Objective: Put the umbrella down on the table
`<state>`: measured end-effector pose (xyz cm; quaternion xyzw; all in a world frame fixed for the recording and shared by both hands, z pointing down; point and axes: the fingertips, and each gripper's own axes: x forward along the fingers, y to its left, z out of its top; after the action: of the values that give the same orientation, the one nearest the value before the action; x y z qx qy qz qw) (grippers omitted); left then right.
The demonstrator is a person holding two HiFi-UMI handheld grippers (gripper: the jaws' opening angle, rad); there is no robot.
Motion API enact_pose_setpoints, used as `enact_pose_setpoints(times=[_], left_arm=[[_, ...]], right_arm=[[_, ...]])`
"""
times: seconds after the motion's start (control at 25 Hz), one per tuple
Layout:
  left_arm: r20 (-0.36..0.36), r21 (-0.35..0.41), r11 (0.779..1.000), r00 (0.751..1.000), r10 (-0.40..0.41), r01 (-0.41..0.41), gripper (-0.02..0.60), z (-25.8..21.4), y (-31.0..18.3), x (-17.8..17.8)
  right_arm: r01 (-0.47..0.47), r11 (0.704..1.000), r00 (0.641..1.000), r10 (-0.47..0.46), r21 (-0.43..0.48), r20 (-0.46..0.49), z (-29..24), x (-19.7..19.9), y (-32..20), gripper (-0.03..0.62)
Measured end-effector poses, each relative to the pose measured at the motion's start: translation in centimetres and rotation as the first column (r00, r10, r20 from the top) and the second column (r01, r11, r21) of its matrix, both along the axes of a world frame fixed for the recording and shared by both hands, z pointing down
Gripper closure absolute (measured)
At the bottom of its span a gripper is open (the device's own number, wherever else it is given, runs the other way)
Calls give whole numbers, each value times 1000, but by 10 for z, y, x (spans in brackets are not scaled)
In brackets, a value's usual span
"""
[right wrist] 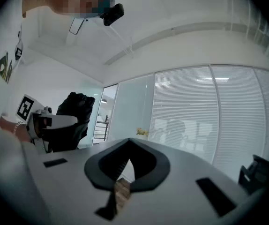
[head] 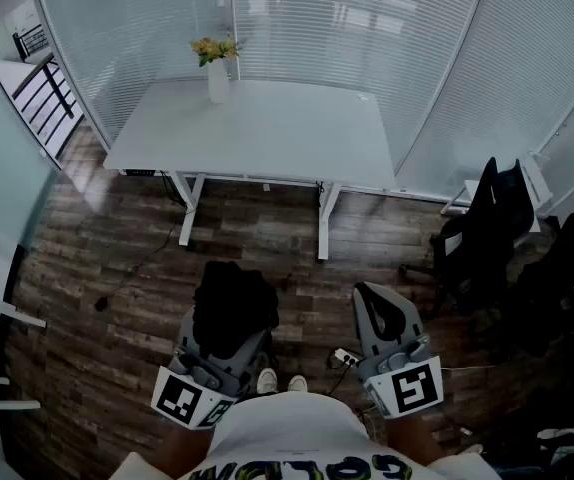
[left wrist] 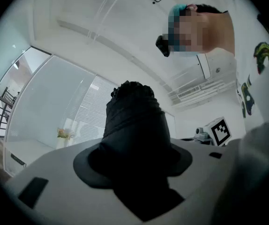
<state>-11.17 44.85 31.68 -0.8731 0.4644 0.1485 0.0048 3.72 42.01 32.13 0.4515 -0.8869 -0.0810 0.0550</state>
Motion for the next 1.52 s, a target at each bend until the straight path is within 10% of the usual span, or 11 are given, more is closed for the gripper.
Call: enact_pose_setpoints(times=[0.8,1.52], left_arm=[[-13,-31,999,1000,-6,6,324,20,-19,-72],[0,-32,999,1000,-13,13,324,7,-211,3]], right_arm=[[-35,999,999,35,-1,39,11,-60,-25,585],[-19,999,998,17,28,63,1,13,-221,585]])
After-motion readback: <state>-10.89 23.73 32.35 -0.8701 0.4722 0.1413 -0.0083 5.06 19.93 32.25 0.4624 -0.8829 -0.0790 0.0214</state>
